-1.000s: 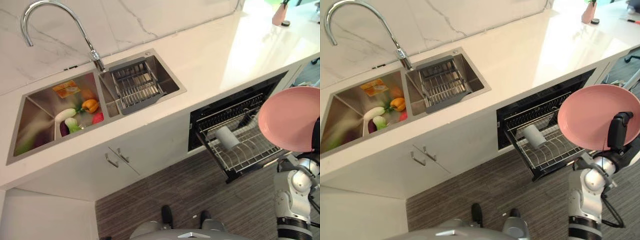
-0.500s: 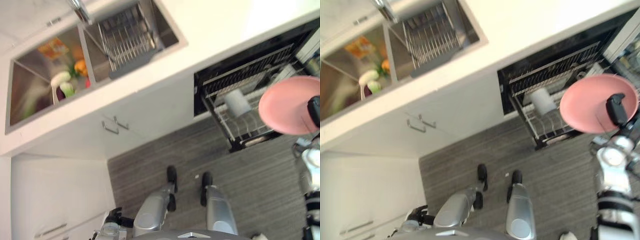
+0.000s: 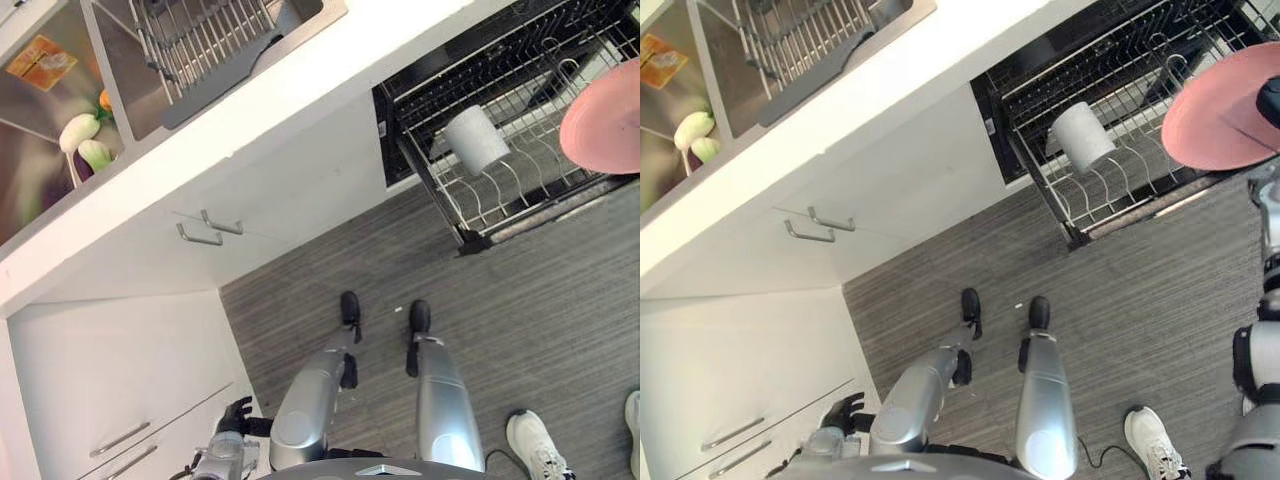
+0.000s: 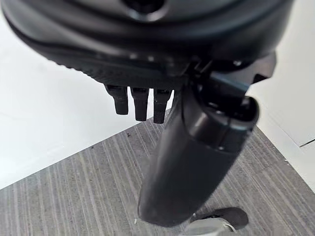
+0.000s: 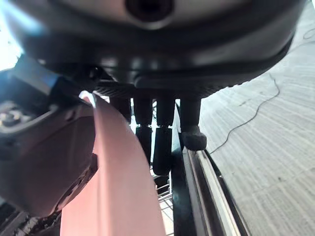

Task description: Place the dishes in the dishwasher.

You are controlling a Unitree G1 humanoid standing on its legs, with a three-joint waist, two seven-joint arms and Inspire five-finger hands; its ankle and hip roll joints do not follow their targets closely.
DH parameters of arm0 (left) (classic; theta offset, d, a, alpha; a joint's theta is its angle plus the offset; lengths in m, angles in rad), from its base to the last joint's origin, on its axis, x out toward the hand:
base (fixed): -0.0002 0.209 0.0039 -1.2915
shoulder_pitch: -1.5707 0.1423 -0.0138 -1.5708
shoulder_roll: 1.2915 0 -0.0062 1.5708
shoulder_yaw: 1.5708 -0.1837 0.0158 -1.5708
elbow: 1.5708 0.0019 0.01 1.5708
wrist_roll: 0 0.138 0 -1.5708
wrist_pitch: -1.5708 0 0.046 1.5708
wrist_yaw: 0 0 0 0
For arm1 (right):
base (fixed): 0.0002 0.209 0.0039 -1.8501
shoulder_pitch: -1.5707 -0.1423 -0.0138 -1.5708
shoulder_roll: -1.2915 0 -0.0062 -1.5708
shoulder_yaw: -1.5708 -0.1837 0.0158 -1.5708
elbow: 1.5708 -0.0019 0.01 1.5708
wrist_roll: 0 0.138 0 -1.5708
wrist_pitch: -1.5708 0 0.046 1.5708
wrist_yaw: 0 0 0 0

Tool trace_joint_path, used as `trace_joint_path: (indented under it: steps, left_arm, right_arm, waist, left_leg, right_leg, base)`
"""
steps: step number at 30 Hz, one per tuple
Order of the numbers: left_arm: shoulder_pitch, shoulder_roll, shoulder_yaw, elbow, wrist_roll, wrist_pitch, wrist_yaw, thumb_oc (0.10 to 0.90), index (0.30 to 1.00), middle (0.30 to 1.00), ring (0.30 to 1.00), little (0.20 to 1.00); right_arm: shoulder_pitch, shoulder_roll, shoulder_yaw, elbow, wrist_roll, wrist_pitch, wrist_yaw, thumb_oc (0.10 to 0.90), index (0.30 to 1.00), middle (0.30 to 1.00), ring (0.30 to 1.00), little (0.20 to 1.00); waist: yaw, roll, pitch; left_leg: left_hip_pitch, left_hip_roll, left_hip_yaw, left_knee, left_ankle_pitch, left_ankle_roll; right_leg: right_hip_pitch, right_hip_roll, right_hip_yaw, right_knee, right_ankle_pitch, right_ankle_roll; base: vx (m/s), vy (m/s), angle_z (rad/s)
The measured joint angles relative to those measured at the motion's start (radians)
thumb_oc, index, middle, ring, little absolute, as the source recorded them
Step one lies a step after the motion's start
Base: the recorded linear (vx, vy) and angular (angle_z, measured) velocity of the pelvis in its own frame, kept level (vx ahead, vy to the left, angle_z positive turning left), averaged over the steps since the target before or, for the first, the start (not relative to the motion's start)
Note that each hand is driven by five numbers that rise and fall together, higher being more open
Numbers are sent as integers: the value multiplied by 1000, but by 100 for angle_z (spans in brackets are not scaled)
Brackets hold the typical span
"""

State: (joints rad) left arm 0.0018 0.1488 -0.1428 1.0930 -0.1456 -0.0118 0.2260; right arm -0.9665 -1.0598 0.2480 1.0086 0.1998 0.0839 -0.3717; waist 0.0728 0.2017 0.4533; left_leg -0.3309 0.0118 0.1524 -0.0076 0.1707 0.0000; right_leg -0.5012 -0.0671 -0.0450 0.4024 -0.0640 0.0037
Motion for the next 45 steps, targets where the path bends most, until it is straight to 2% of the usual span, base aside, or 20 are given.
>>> trace_joint_path:
  steps: [1, 6, 10, 16, 20, 23, 25, 28, 29, 30, 31, 33, 35, 38, 40, 41, 45]
  left_arm:
    - [-6, -1, -3, 1, -2, -1, -5, 800, 900, 900, 900, 900]
    - [-24, -1, -4, 6, -16, -1, -9, 800, 900, 900, 900, 900]
    - [-26, 1, -2, 21, -21, 3, -10, 800, 900, 900, 900, 900]
    - [-27, 14, -2, 31, -21, 4, -18, 800, 900, 900, 900, 900]
    - [-32, 57, 2, 33, -21, 16, -30, 800, 900, 900, 900, 900]
    - [-32, 71, 3, 36, -21, 21, -33, 800, 900, 900, 900, 900]
    - [-39, 86, 27, 46, -20, 24, -38, 800, 900, 900, 900, 900]
    - [-45, 88, 67, 49, -20, 39, -39, 800, 900, 900, 900, 900]
    - [-51, 87, 77, 49, -19, 43, -34, 800, 900, 900, 900, 900]
    - [-51, 86, 88, 50, -17, 46, -31, 800, 900, 900, 900, 900]
    - [-42, 75, 128, 44, -18, 52, -33, 800, 900, 900, 900, 900]
    - [-17, 75, 128, 40, -4, 55, -29, 800, 900, 900, 900, 900]
    - [-12, 72, 130, 50, 2, 62, -18, 800, 900, 900, 900, 900]
    - [-5, 54, 130, 49, 2, 62, -8, 800, 900, 900, 900, 900]
    - [-8, 40, 126, 49, 3, 59, -5, 800, 900, 900, 900, 900]
    - [-12, 30, 124, 48, 3, 57, -6, 800, 900, 900, 900, 900]
    - [-2, 21, 117, 50, 3, 58, -5, 800, 900, 900, 900, 900]
  right_arm:
    - [-57, -1, 57, 44, 0, 11, 22, 800, 900, 900, 900, 900]
    - [-149, -26, 217, 44, -10, 54, 102, 800, 900, 900, 900, 900]
    - [-137, -49, 263, -68, -47, 67, 159, 800, 900, 900, 900, 900]
    - [-107, -70, 262, -211, -54, 48, 186, 800, 900, 900, 900, 900]
    - [-73, -109, 260, -291, -75, 12, 221, 800, 900, 900, 900, 900]
    - [-53, -120, 262, -317, -82, 12, 248, 800, 900, 900, 900, 900]
    - [33, -129, 199, -383, -82, 1, 260, 800, 900, 900, 900, 900]
    - [332, -110, -42, -535, -82, -14, 260, 800, 900, 900, 900, 900]
    - [484, -76, -178, -598, -89, -17, 253, 800, 900, 900, 900, 900]
    - [619, -2, -304, -652, -95, -22, 233, 800, 900, 900, 900, 900]
    - [773, 107, -465, -732, -115, -28, 222, 800, 900, 900, 900, 900]
    - [931, 151, -512, -750, -155, -18, 194, 800, 900, 900, 900, 900]
    - [1011, 264, -590, -738, -199, -18, 149, 800, 900, 900, 900, 900]
    - [1067, 411, -629, -735, -201, 3, 68, 800, 900, 900, 900, 900]
    - [1064, 467, -609, -694, -199, 3, 38, 800, 900, 900, 900, 900]
    - [1058, 470, -579, -655, -198, 9, 34, 400, 300, 300, 300, 300]
    - [958, 468, -513, -596, -197, 0, 20, 400, 300, 300, 300, 300]
  waist:
    - [-1, 0, 0]
    - [-1, -2, 1]
    - [-16, -14, 6]
    - [-20, -60, -1]
    - [4, -112, -15]
    - [15, -127, -24]
    - [20, -141, -32]
    - [31, -143, -36]
    - [30, -143, -40]
    - [26, -145, -41]
    - [32, -146, -53]
    - [5, -140, -79]
    - [-17, -136, -88]
    - [-51, -120, -107]
    - [-58, -106, -116]
    - [-56, -96, -123]
    - [-47, -65, -132]
  left_leg:
    - [1, 1, 0, 1, 2, 1]
    - [1, 9, -2, 4, 8, 1]
    - [9, 14, -7, 10, 2, -11]
    - [15, 15, -23, 14, 2, -10]
    - [27, 18, -32, 26, 1, -6]
    - [41, 16, -34, 28, -6, -4]
    - [49, 16, -35, 29, -13, -8]
    - [76, 13, -43, 29, -27, 0]
    - [81, 13, -48, 33, -33, -2]
    - [95, 12, -53, 36, -37, 1]
    - [104, 9, -57, 32, -44, 2]
    - [106, 6, -56, 28, -49, 1]
    - [117, 4, -57, 28, -50, -1]
    - [117, 4, -56, 29, -51, -2]
    - [116, 4, -55, 30, -51, -2]
    - [107, 4, -56, 28, -55, -1]
    - [59, -8, -59, 29, -63, -9]
  right_leg:
    - [0, 1, 0, 0, 4, -6]
    - [3, 9, -2, 0, 6, -9]
    - [18, 11, -9, -3, 5, -17]
    - [31, 11, -22, -3, 7, -14]
    - [52, 12, -30, -3, 0, -18]
    - [67, 10, -30, -1, -6, -19]
    - [74, 10, -32, 0, -8, -19]
    - [108, 8, -34, 0, -20, -18]
    - [116, 8, -33, -1, -26, -19]
    - [133, 9, -36, -2, -32, -21]
    - [143, 7, -38, 2, -42, -22]
    - [144, 4, -36, -2, -42, -15]
    - [157, 3, -38, -1, -47, -12]
    - [156, 3, -38, -1, -49, -12]
    - [153, 4, -37, 3, -49, -12]
    - [143, 3, -36, 7, -50, -13]
    - [77, -7, -29, 11, -35, -16]
  base:
    - [0, 0, 0]
    - [-2, -6, 0]
    - [-12, -22, 2]
    - [-5, -20, 7]
    - [-5, -4, 6]
    - [0, 0, 0]
    - [9, 2, 2]
    - [40, 4, 8]
    - [66, 0, 14]
    - [44, -4, 15]
    - [31, 5, 8]
    - [0, 0, 0]
    - [0, 0, 0]
    - [-10, 9, -1]
    - [-22, 19, 0]
    - [-48, 37, -2]
    - [-85, 54, -14]
